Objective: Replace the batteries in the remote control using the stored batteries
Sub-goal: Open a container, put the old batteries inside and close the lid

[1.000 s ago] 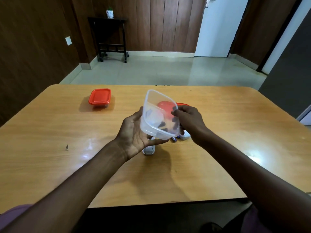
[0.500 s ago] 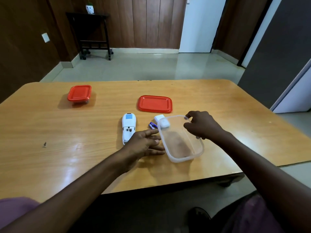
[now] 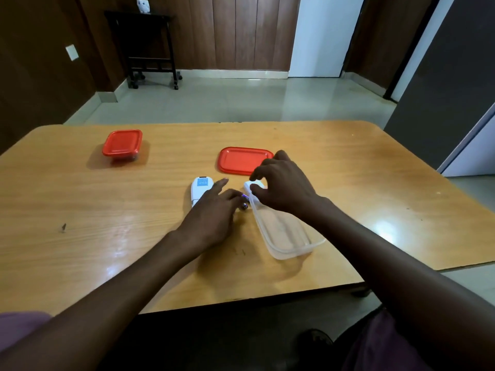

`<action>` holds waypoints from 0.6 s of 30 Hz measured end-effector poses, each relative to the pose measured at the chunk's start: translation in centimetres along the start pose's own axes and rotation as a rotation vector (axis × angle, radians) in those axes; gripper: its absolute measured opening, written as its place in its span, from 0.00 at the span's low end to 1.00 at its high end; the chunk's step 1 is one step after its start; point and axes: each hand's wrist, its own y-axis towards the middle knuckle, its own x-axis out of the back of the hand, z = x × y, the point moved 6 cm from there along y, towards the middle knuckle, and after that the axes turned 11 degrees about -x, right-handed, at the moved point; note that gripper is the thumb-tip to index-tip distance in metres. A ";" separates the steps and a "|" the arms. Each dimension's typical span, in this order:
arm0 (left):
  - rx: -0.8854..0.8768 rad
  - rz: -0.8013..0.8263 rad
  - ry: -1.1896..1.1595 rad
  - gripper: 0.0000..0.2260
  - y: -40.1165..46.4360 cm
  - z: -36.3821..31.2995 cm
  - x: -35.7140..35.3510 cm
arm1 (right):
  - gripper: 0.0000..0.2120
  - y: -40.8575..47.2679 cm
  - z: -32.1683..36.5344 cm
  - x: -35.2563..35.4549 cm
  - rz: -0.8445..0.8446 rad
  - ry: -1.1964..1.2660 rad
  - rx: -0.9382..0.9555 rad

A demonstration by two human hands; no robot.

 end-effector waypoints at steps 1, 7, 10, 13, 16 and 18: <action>-0.020 0.068 0.049 0.27 0.0 0.0 -0.4 | 0.13 0.5 0.5 -0.6 0.027 -0.003 0.013; -0.036 0.108 0.224 0.25 0.0 0.1 -0.4 | 0.09 3.0 1.6 -3.2 0.223 -0.072 -0.083; -0.022 0.039 0.239 0.18 0.2 0.4 0.0 | 0.09 3.6 2.0 -4.0 0.294 -0.082 -0.127; 0.000 -0.038 0.152 0.14 0.0 0.3 0.2 | 0.10 4.0 2.6 -4.5 0.295 -0.087 -0.143; 0.054 -0.132 0.056 0.11 -0.4 0.3 0.5 | 0.10 4.1 2.8 -4.6 0.255 -0.029 -0.172; 0.097 -0.188 0.035 0.12 -0.8 0.3 0.7 | 0.09 4.0 2.8 -4.3 0.224 0.086 -0.206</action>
